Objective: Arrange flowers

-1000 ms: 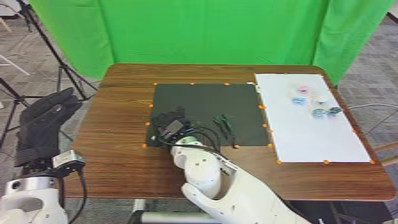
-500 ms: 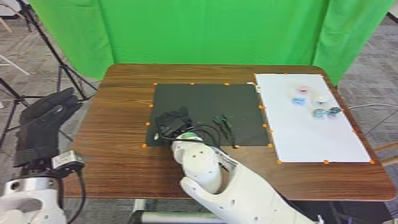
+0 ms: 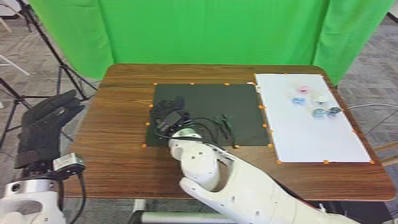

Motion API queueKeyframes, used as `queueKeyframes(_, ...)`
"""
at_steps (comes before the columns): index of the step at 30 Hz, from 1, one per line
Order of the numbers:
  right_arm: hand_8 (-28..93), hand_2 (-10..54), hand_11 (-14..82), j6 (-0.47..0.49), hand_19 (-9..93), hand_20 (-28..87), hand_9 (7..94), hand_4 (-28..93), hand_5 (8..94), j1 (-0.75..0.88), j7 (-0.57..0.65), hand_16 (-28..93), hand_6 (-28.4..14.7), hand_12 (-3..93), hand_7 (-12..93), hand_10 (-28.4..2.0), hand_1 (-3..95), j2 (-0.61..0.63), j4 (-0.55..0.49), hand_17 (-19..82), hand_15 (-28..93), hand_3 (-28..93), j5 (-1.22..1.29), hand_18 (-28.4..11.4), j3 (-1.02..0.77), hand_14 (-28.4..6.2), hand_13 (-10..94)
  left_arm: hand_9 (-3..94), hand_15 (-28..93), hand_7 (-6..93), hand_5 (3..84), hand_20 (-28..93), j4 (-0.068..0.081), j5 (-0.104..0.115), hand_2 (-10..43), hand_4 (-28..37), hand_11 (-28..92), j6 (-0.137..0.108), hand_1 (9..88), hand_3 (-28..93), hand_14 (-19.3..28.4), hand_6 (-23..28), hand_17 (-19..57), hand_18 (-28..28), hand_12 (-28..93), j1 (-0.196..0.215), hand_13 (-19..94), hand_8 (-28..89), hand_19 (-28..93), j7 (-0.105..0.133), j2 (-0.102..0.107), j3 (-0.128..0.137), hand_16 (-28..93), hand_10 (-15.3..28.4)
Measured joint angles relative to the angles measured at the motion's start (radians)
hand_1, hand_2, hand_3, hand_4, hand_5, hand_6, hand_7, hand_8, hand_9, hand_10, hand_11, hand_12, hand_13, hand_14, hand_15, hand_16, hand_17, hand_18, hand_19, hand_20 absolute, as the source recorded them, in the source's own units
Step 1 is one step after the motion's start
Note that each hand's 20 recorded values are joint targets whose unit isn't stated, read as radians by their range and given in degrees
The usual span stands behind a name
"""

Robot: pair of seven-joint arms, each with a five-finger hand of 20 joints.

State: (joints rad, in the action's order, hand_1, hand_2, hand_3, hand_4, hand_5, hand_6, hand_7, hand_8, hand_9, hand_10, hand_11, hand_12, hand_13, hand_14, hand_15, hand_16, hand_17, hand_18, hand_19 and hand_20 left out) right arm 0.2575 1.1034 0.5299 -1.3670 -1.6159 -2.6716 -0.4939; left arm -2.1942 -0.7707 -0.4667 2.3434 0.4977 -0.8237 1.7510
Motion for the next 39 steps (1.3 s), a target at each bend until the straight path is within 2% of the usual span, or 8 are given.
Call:
queueKeyframes(9, -8, -9.5, 51.1, 0.010, 72, 21, 32.2, -28, 45.5, 0.004, -0.003, 15, -22.6, 25.7, 15, -28.4, 41.3, -0.001, 0.000, 12, 93, 85, 0.002, -28.4, -0.011, -23.4, 41, 32.3, 65, 23.9, 41.2, 9, 0.000, -0.002, 0.8, -12.0, 44, 0.004, 30.6, 79, 23.5, 11.1, -12.0, 20.0, 10, -0.003, 20, -13, 54, -0.003, 0.000, -0.003, -16, 18.7)
queueKeyframes(12, -9, -9.5, 52.3, 0.009, 71, 21, 35.0, -28, 47.9, 0.007, -0.007, 14, -20.5, 24.7, 16, -28.4, 40.5, -0.001, -0.001, 13, 92, 85, 0.002, -28.4, -0.014, -21.8, 43, 32.3, 65, 23.9, 41.2, 9, 0.000, -0.002, 0.8, -12.0, 44, 0.003, 30.6, 79, 23.6, 11.1, -12.0, 20.0, 10, -0.001, 20, -13, 54, -0.001, -0.001, -0.002, -16, 18.7)
queueKeyframes(14, -10, -9.5, 53.4, 0.006, 72, 20, 40.7, -28, 51.3, 0.008, -0.018, 14, -16.8, 22.3, 19, -26.8, 39.5, 0.000, -0.004, 15, 90, 86, 0.001, -28.4, -0.016, -18.7, 48, 32.3, 65, 23.9, 41.1, 9, -0.004, 0.000, 0.8, -12.1, 44, 0.001, 30.6, 79, 23.5, 11.1, -11.9, 20.0, 10, 0.007, 20, -13, 54, 0.003, -0.002, 0.003, -16, 18.7)
queueKeyframes(17, -12, -9.5, 52.3, -0.010, 74, 18, 46.4, -27, 54.8, 0.015, -0.042, 15, -13.1, 20.6, 22, -24.0, 38.4, 0.005, -0.019, 18, 87, 85, 0.003, -27.7, -0.031, -16.1, 52, 32.3, 65, 23.9, 41.1, 10, -0.015, 0.008, 0.8, -12.3, 44, -0.005, 30.3, 79, 23.8, 11.1, -11.7, 20.2, 10, 0.036, 20, -13, 55, 0.018, -0.005, 0.023, -16, 18.8)
queueKeyframes(23, -13, -9.5, 50.8, -0.056, 75, 17, 47.2, -26, 54.5, 0.016, -0.059, 16, -12.4, 20.2, 23, -23.6, 36.6, 0.066, -0.122, 19, 84, 84, 0.166, -27.2, -0.070, -16.3, 52, 32.5, 66, 23.7, 41.3, 10, -0.047, 0.033, 1.2, -15.0, 44, -0.035, 29.3, 78, 24.1, 11.3, -11.3, 20.6, 10, 0.133, 21, -13, 56, 0.060, -0.018, 0.070, -16, 18.9)
queueKeyframes(29, -13, -8.3, 49.0, -0.078, 76, 15, 48.2, -25, 54.5, -0.013, -0.026, 16, -12.0, 19.9, 22, -23.3, 35.3, 0.162, -0.214, 18, 82, 84, 0.281, -26.6, -0.132, -16.6, 51, 32.4, 66, 23.4, 41.1, 10, -0.052, 0.045, 1.9, -19.1, 44, -0.054, 27.8, 78, 24.1, 11.3, -11.4, 20.5, 10, 0.172, 21, -13, 55, 0.073, -0.022, 0.070, -16, 19.0)
queueKeyframes(33, -13, -8.2, 45.9, -0.099, 76, 15, 48.2, -25, 52.9, -0.027, 0.012, 16, -11.8, 19.0, 22, -23.0, 35.0, 0.222, -0.228, 18, 82, 84, 0.318, -25.9, -0.200, -16.6, 51, 32.8, 66, 23.0, 40.4, 10, -0.055, 0.059, 1.8, -19.4, 44, -0.072, 27.4, 77, 24.2, 11.0, -11.6, 20.5, 10, 0.173, 21, -13, 55, 0.083, -0.005, 0.058, -16, 19.3)
queueKeyframes(39, -12, -8.2, 42.2, -0.108, 76, 14, 47.4, -25, 51.0, -0.021, 0.054, 16, -12.0, 18.3, 21, -22.8, 35.0, 0.315, -0.231, 17, 81, 84, 0.419, -25.4, -0.321, -16.6, 50, 32.7, 66, 22.9, 39.9, 10, -0.055, 0.057, 1.6, -19.4, 45, -0.100, 27.3, 77, 24.2, 10.8, -11.8, 20.3, 10, 0.163, 21, -13, 54, 0.079, 0.050, 0.036, -16, 19.3)
